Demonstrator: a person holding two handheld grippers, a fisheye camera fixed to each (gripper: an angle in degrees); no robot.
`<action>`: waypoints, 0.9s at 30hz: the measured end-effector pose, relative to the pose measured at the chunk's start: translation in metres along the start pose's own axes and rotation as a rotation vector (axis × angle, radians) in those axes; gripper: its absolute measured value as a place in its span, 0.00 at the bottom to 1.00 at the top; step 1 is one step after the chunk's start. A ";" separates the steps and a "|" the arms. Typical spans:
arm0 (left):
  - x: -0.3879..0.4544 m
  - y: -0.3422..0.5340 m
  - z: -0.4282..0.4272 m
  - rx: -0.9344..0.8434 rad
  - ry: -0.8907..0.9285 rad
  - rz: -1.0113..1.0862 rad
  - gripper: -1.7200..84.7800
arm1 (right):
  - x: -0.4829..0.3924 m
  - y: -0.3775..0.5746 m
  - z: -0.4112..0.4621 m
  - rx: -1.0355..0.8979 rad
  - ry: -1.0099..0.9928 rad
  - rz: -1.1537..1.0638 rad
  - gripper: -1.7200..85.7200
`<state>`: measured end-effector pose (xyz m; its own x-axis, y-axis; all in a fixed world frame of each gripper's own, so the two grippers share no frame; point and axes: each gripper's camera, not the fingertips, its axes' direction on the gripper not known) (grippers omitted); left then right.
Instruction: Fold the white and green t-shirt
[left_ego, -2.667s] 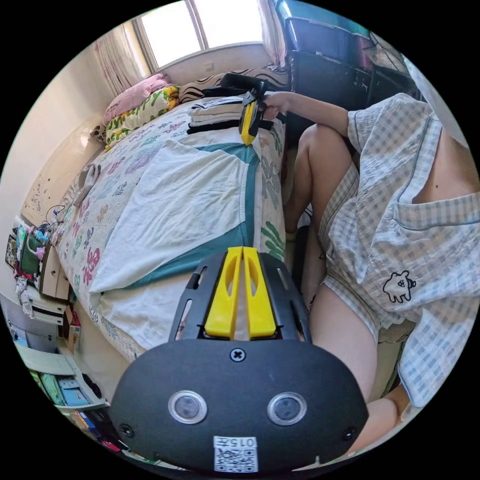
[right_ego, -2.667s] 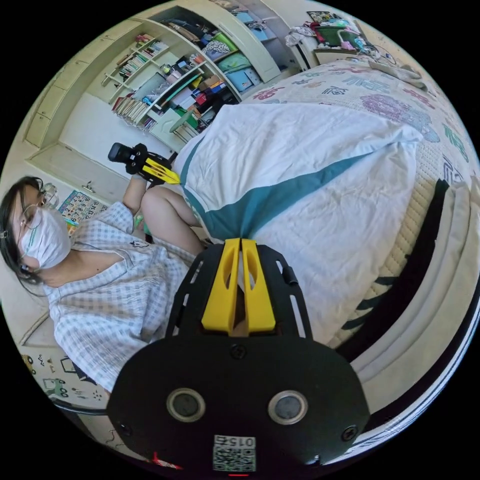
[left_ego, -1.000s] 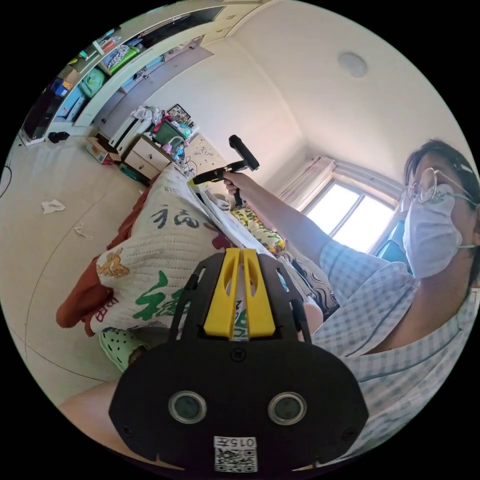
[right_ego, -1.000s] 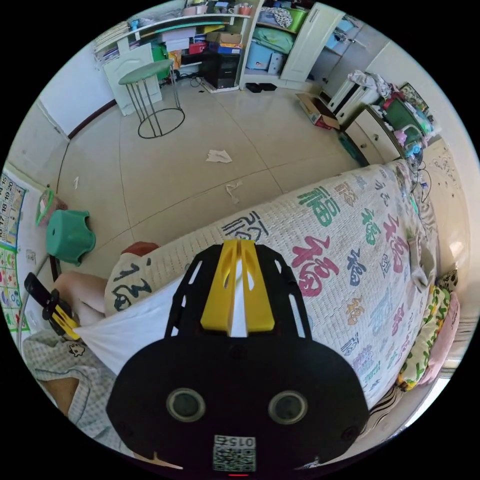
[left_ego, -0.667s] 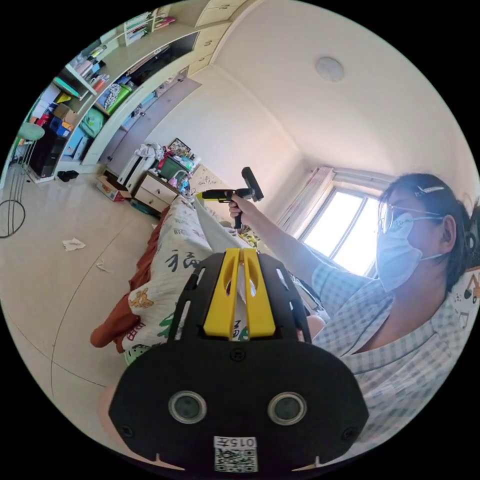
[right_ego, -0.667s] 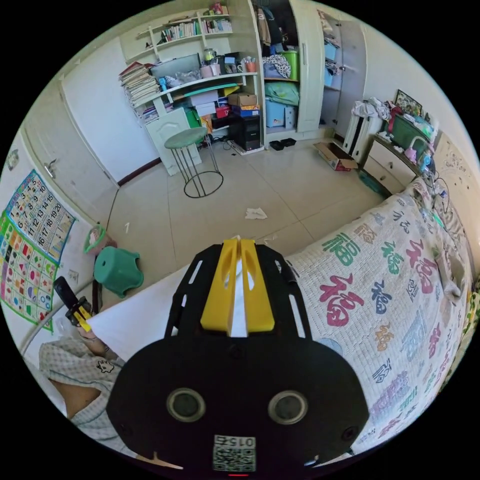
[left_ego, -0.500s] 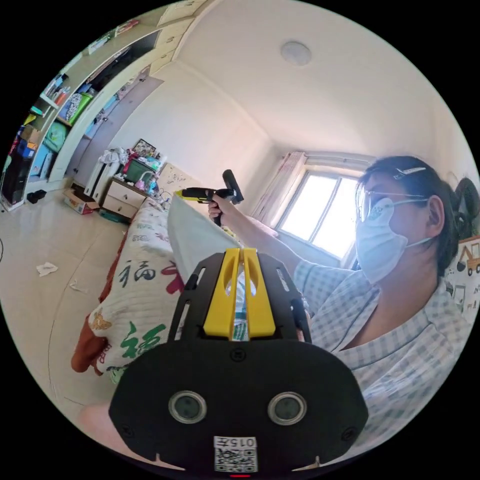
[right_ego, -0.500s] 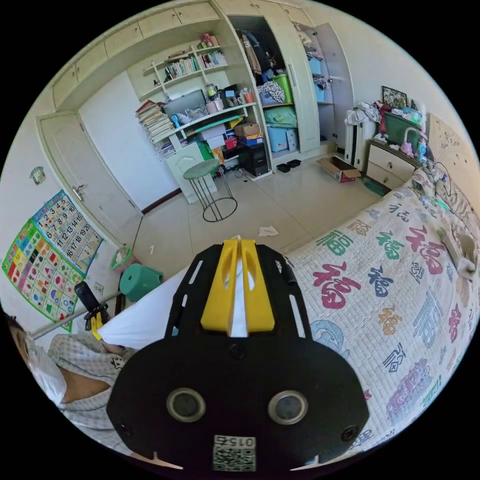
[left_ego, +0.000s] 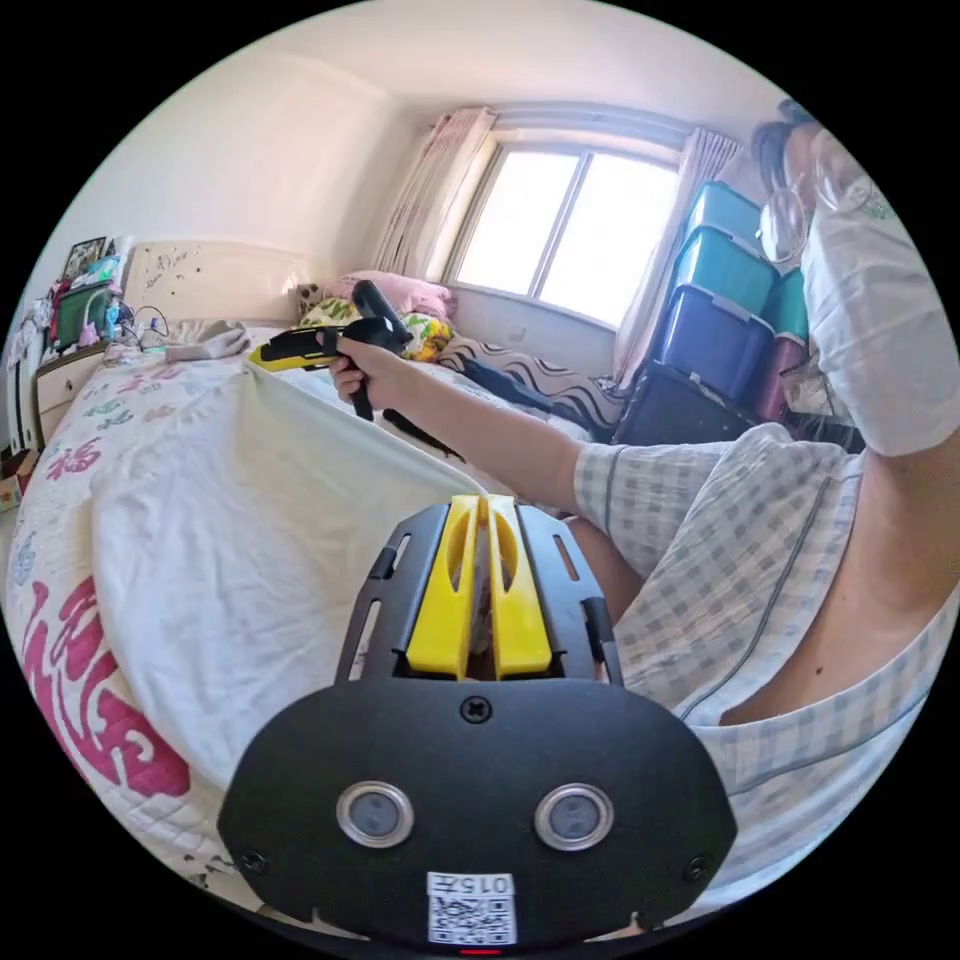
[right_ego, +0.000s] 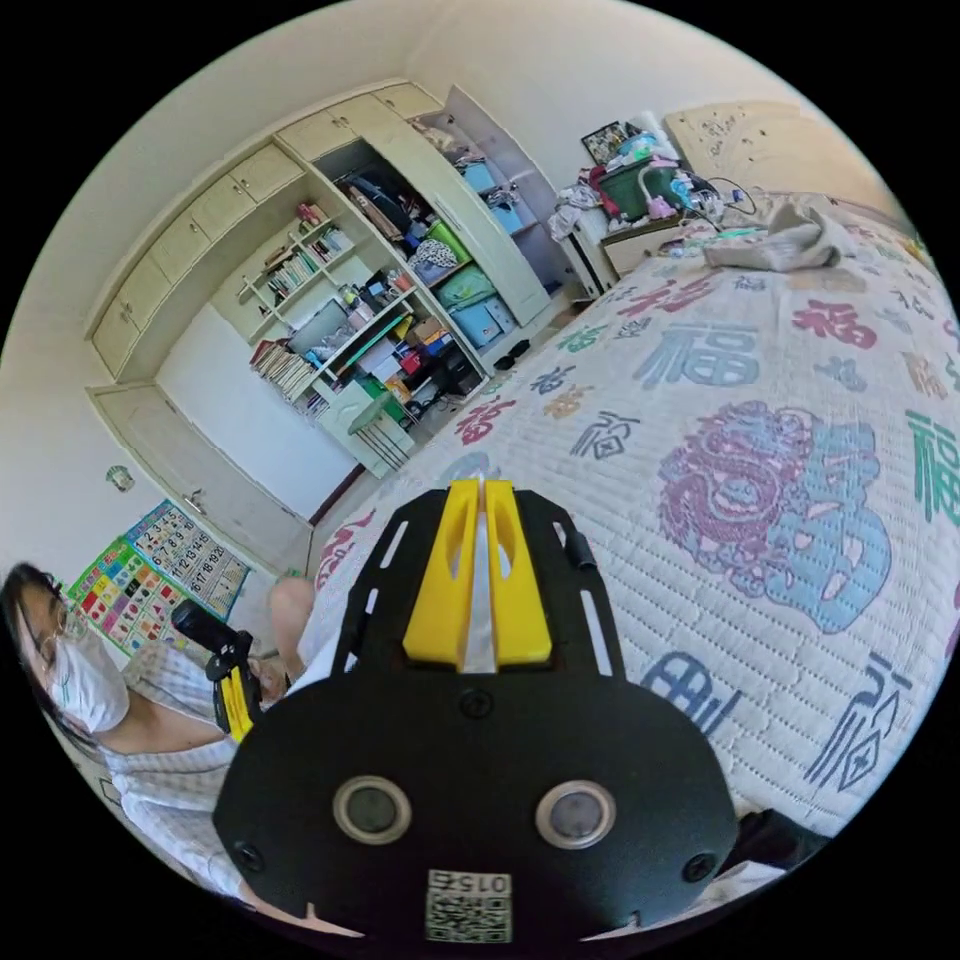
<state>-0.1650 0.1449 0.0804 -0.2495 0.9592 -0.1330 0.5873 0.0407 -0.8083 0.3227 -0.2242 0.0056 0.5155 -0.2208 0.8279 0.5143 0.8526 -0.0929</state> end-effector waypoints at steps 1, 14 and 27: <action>0.000 0.000 0.012 -0.024 0.010 -0.001 0.01 | 0.008 0.002 -0.003 -0.008 -0.006 0.016 0.02; 0.022 -0.003 0.120 -0.194 -0.031 0.033 0.02 | 0.038 -0.040 -0.080 -0.037 -0.102 0.136 0.02; 0.029 -0.017 0.157 -0.242 -0.005 0.019 0.09 | 0.007 -0.076 -0.117 -0.108 0.141 0.087 0.13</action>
<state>-0.3033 0.1283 0.0003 -0.2402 0.9591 -0.1498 0.7591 0.0894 -0.6448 0.3670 -0.3463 -0.0463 0.6486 -0.2189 0.7289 0.5303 0.8170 -0.2265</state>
